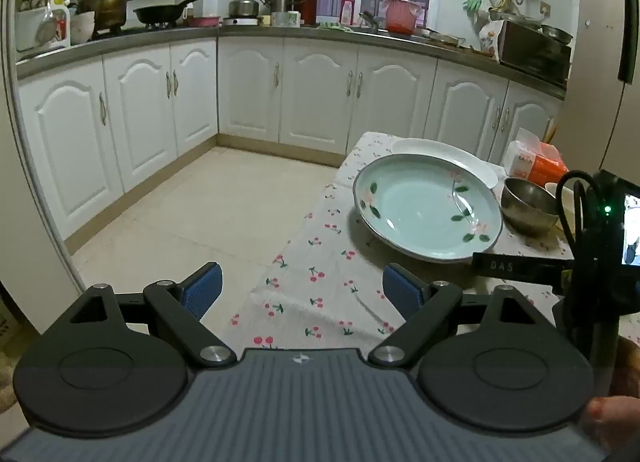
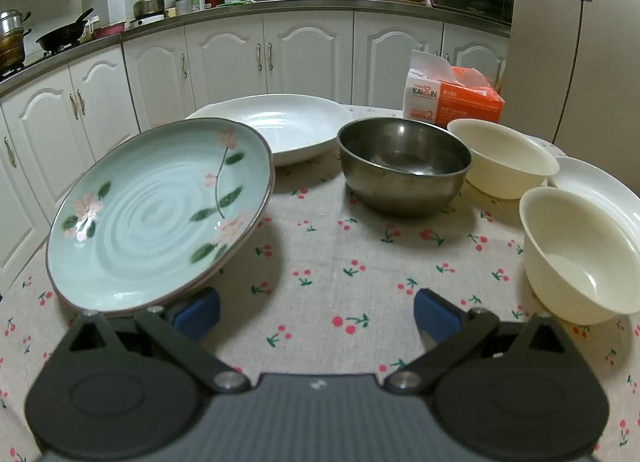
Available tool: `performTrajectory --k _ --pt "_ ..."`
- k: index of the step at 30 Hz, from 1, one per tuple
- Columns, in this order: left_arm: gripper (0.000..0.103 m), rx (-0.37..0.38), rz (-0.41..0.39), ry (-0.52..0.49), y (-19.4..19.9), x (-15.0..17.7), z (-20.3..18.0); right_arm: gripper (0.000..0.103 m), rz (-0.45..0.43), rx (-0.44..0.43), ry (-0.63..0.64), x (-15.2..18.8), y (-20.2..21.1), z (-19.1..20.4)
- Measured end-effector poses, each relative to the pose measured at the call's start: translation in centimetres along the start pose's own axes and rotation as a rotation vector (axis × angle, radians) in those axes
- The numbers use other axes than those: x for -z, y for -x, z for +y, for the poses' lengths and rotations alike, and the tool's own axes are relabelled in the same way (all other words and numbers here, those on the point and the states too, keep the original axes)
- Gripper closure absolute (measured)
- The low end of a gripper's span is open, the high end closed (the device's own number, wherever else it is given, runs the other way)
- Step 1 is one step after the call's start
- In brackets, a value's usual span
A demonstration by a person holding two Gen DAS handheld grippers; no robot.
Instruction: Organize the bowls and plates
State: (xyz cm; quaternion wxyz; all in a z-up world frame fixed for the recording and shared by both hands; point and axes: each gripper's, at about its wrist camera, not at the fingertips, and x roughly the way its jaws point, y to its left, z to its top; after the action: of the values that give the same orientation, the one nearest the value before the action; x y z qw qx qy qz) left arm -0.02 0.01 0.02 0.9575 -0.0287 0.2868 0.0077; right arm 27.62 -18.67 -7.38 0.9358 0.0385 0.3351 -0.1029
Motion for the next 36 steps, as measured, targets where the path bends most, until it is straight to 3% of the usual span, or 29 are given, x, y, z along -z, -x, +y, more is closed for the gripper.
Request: performTrajectory --k 4,9,14,21,27,36 --pt "0.000 -0.003 -0.017 0.001 0.6 0.0 -0.2 0.000 0.005 0.000 0.000 0.0 0.0 0.0" --pt "0.000 0.016 0.017 0.017 0.4 0.0 0.2 0.000 0.011 0.007 -0.004 0.5 0.7 0.1" --pt "0.000 0.020 0.009 0.013 1.1 0.3 0.2 0.000 0.031 -0.034 0.020 1.5 2.4 -0.1" --pt "0.000 0.033 0.010 0.002 1.9 0.8 -0.1 0.001 -0.051 -0.057 -0.002 3.6 6.7 -1.2" --pt "0.000 0.057 -0.008 -0.009 2.8 0.8 -0.7 0.001 -0.118 -0.003 -0.015 3.4 10.9 -2.5" --pt "0.000 0.091 -0.046 -0.029 4.6 1.0 -1.8 0.001 -0.185 0.005 -0.013 3.5 16.7 -3.7"
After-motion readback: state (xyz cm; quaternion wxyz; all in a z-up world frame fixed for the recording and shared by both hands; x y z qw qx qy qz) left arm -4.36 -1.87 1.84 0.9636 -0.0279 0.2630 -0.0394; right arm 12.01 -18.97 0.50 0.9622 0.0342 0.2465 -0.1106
